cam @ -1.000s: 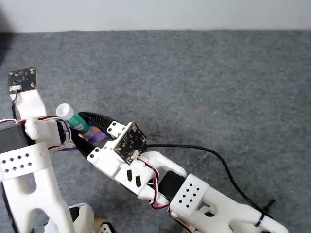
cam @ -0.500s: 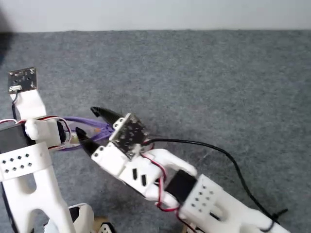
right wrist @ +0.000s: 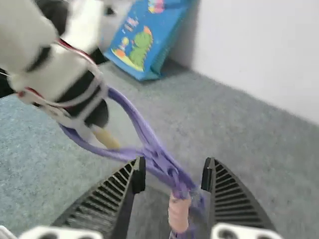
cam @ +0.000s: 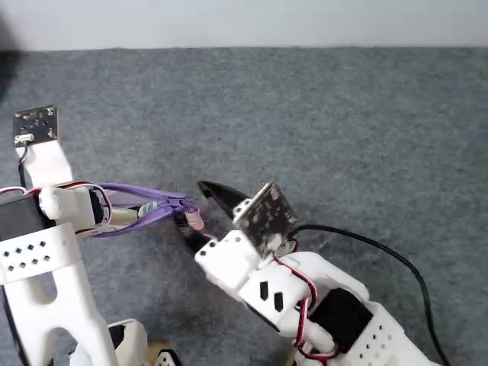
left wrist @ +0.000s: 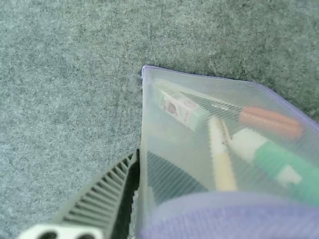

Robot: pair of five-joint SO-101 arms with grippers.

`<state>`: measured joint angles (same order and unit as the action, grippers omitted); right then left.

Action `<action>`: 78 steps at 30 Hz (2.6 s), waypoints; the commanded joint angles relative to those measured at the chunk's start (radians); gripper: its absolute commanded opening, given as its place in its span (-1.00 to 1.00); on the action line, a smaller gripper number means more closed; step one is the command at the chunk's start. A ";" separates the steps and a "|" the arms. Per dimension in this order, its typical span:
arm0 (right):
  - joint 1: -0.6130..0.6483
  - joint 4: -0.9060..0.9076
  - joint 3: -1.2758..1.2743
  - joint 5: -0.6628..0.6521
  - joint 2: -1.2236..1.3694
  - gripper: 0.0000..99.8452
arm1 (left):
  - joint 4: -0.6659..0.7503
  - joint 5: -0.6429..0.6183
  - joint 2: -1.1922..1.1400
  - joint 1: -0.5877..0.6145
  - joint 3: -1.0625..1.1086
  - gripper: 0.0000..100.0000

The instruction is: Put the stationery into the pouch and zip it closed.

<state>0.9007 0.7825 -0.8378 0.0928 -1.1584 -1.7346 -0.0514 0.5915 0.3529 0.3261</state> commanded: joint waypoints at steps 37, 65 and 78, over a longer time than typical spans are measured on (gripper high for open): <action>-0.073 -0.314 -0.203 0.012 0.189 -0.83 | -0.012 -0.009 0.000 -0.008 -0.028 -0.98; -0.182 -0.323 -0.117 -0.126 0.202 -0.99 | -0.018 -0.018 0.123 -0.015 -0.154 -0.42; -0.269 -0.378 -0.114 -0.189 0.202 -0.99 | -0.017 -0.106 0.471 -0.060 -0.189 -0.44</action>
<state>0.6414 0.4312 -1.0173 -0.0729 -0.9590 -1.7346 -0.1404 1.0303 0.2486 0.1956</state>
